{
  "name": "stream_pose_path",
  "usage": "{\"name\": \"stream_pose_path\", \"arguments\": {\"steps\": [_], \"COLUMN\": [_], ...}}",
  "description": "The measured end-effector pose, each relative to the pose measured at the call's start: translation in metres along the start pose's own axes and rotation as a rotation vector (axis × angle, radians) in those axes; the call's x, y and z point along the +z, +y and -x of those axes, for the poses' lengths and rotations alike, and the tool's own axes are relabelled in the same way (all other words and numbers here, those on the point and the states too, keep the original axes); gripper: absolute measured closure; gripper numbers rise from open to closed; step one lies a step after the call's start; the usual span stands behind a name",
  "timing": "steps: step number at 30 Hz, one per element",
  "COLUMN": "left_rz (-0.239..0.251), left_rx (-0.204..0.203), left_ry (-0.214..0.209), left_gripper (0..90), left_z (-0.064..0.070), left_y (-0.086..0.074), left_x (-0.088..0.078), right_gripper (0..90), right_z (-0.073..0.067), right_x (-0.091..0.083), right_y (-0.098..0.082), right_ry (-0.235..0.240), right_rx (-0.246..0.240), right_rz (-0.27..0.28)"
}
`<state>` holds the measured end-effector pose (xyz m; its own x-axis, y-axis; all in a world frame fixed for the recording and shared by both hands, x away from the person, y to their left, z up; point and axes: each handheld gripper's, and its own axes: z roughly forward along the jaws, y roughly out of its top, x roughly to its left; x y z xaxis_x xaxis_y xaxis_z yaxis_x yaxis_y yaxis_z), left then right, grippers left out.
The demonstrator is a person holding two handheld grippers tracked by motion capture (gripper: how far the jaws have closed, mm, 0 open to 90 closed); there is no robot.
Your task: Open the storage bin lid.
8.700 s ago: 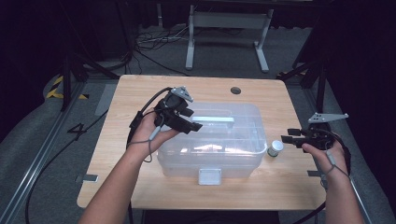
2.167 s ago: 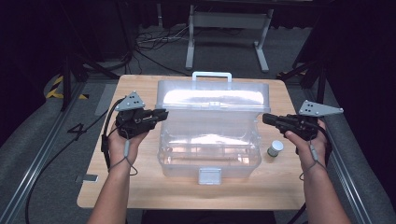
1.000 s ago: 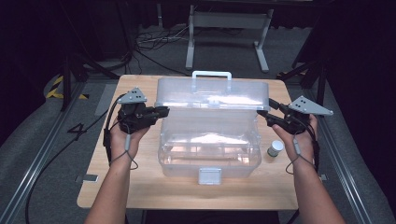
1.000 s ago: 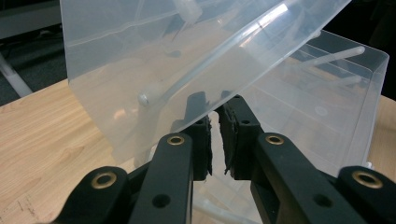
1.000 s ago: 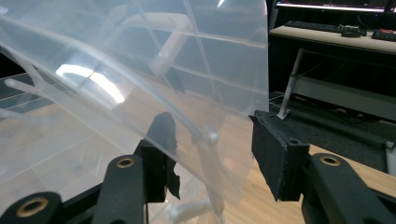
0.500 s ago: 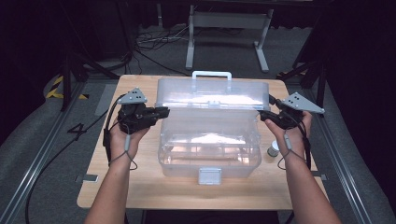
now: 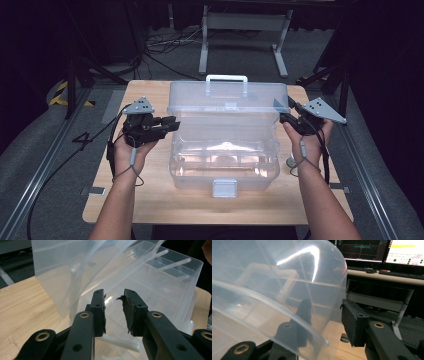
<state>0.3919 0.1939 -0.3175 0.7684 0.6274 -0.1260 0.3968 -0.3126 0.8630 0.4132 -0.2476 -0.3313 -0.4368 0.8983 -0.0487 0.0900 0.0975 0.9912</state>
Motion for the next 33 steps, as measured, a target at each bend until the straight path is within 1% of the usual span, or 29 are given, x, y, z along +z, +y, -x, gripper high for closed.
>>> {"name": "stream_pose_path", "arguments": {"steps": [3, 6, 7, 10, 14, 15, 19, 21, 22, 25, 29, 33], "left_rz": [-0.004, -0.003, -0.003, -0.008, -0.012, -0.013, -0.013, -0.013, -0.013, -0.016, -0.023, -0.020], "left_rx": [-0.004, -0.011, -0.011, -0.018, -0.033, -0.029, -0.043, -0.045, -0.045, -0.048, -0.048, -0.050], "left_ry": [0.007, 0.013, 0.013, 0.020, 0.024, 0.029, 0.034, 0.035, 0.035, 0.033, 0.025, 0.018], "left_gripper": [70.7, 70.0, 69.7, 69.6, 69.5, 69.5, 69.5, 69.5, 69.4, 69.2, 68.9, 68.3], "left_z": [-0.001, -0.002, -0.002, -0.003, -0.005, -0.006, -0.008, -0.008, -0.008, -0.008, -0.008, -0.008], "left_y": [-0.003, -0.005, -0.005, -0.008, -0.012, -0.013, -0.016, -0.016, -0.017, -0.017, -0.017, -0.018], "left_x": [-0.004, -0.008, -0.008, -0.011, -0.015, -0.017, -0.020, -0.022, -0.022, -0.023, -0.023, -0.025], "right_gripper": [62.4, 66.0, 66.4, 67.2, 70.0, 70.5, 71.8, 75.2, 75.1, 75.8, 76.5, 76.7], "right_z": [0.000, -0.001, -0.002, -0.001, 0.000, 0.001, 0.003, 0.004, 0.004, 0.007, 0.010, 0.012], "right_x": [0.002, 0.004, 0.004, 0.006, 0.009, 0.010, 0.014, 0.016, 0.016, 0.022, 0.029, 0.034], "right_y": [0.001, 0.002, 0.002, 0.002, 0.003, 0.003, 0.006, 0.009, 0.010, 0.013, 0.015, 0.016], "right_ry": [-0.012, -0.046, -0.051, -0.058, -0.068, -0.070, -0.072, -0.086, -0.091, -0.093, -0.101, -0.103], "right_rx": [0.002, -0.025, -0.025, -0.017, 0.019, 0.029, 0.039, 0.019, 0.014, 0.028, 0.038, 0.048], "right_rz": [0.006, 0.021, 0.025, 0.031, 0.045, 0.052, 0.049, 0.046, 0.041, 0.020, 0.014, 0.008]}}
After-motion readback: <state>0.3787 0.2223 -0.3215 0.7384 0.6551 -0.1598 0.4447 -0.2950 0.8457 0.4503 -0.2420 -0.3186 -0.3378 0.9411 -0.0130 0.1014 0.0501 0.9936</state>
